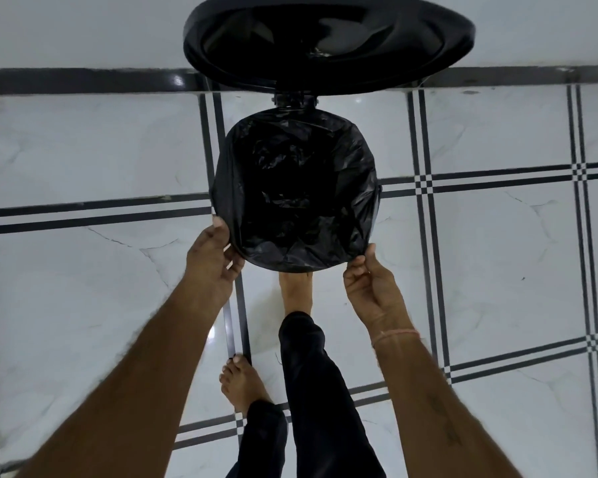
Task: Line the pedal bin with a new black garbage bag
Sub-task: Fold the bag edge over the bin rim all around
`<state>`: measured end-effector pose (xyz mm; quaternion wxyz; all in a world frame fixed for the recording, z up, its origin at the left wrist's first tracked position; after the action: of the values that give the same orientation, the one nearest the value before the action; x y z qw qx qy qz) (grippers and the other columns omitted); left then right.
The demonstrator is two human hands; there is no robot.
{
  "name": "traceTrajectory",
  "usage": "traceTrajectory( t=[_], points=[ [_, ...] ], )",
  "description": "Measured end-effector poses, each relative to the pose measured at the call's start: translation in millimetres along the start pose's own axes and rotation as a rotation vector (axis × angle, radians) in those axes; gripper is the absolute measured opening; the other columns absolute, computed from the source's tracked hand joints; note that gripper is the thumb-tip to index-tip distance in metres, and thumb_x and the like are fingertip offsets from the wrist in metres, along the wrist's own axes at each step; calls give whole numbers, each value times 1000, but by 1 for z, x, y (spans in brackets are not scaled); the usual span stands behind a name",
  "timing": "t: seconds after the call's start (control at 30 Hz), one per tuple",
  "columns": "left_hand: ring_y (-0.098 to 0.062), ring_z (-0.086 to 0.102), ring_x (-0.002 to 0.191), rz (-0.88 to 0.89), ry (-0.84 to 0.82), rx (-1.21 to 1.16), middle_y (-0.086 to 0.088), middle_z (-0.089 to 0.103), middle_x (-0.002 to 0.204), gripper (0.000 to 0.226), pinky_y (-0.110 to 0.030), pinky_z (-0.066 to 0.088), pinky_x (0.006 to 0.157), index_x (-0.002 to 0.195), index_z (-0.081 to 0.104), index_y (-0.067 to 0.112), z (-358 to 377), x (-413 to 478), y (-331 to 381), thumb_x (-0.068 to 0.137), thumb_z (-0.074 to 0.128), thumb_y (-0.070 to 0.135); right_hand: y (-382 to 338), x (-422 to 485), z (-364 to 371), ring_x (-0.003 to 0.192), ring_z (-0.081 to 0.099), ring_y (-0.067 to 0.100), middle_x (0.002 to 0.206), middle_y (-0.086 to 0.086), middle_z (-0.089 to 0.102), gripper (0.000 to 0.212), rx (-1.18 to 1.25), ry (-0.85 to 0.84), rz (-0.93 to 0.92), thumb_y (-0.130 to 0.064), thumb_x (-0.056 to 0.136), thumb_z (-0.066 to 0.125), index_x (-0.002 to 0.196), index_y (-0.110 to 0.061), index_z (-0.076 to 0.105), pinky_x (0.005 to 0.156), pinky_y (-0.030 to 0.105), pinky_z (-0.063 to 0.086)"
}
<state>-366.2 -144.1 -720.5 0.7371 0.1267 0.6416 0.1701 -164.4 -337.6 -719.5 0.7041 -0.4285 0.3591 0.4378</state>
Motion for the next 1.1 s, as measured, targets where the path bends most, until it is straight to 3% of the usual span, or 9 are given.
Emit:
traceTrajectory(
  t=[0.1, 0.27, 0.37, 0.43, 0.5, 0.67, 0.83, 1.0, 1.1],
  points=[
    [-16, 71, 98, 14, 15, -7, 4, 75, 102, 24, -30, 57, 80, 111, 69, 19, -1, 1, 2, 102, 60, 40, -15, 7, 5, 49, 60, 3, 76, -1, 73, 21, -7, 74, -4, -17, 108, 55, 90, -11, 65, 45, 13, 47],
    [-18, 69, 107, 19, -8, -41, 1, 74, 112, 23, -36, 56, 90, 109, 69, 21, 1, 5, -1, 104, 57, 39, -39, 29, 13, 43, 54, 1, 70, -3, 65, 22, -121, 176, -22, -15, 108, 55, 88, -10, 63, 42, 12, 44],
    [-20, 68, 112, 20, -17, -85, -2, 73, 119, 29, -35, 57, 88, 119, 68, 15, 2, 5, -2, 105, 55, 37, -43, 36, 21, 56, 65, 4, 67, -2, 71, 28, -204, 142, -70, -29, 108, 55, 92, -10, 67, 64, 16, 58],
    [-25, 66, 122, 6, -13, -127, -8, 68, 132, 42, -38, 57, 96, 137, 62, 8, 3, 4, -4, 105, 55, 35, -43, 36, 28, 83, 77, 15, 90, 5, 81, 37, -255, 63, -89, -41, 105, 56, 103, -8, 74, 91, 32, 62],
    [-26, 64, 126, -9, 2, -148, -10, 66, 137, 49, -41, 54, 103, 145, 57, 6, 3, 3, -4, 105, 55, 34, -44, 38, 31, 99, 77, 22, 107, 9, 80, 37, -297, 21, -73, -40, 102, 61, 112, -7, 75, 96, 39, 62],
    [-21, 69, 109, -53, 10, -163, -3, 74, 109, 28, -40, 58, 93, 114, 68, 11, 1, 6, -6, 104, 57, 35, -48, 48, 35, 76, 76, 19, 81, 6, 80, 22, -352, 152, -78, -25, 104, 64, 102, -6, 73, 63, 28, 64],
    [-19, 70, 110, -83, 6, -247, 1, 80, 96, 38, -34, 58, 87, 114, 70, 10, -2, 1, -21, 104, 54, 43, -32, 26, 17, 106, 71, 19, 113, 6, 77, 40, -291, 199, -121, -39, 105, 61, 129, -9, 71, 98, 33, 57],
    [-18, 68, 106, -177, 2, -359, 3, 78, 99, 26, -38, 55, 86, 106, 70, 17, -3, -18, -64, 102, 58, 40, 28, -17, 8, 55, 64, 10, 70, -1, 66, 37, -117, 229, 54, -44, 100, 64, 88, -10, 71, 57, 24, 56],
    [-16, 68, 103, -183, 42, -424, 2, 73, 107, 35, -35, 55, 85, 124, 65, 15, 2, -20, -74, 102, 58, 41, 44, -23, 18, 55, 66, 11, 61, -2, 68, 38, 54, 252, 57, -44, 98, 66, 86, -8, 68, 52, 23, 59]
  ],
)
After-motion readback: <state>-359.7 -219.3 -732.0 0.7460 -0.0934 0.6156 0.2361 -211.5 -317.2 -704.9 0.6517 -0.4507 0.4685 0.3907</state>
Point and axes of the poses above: each hand's wrist, its own x-axis towards the middle knuckle, its own z-axis out of the palm, y = z × x, the point moved 10 cm from there along x, towards the middle knuckle
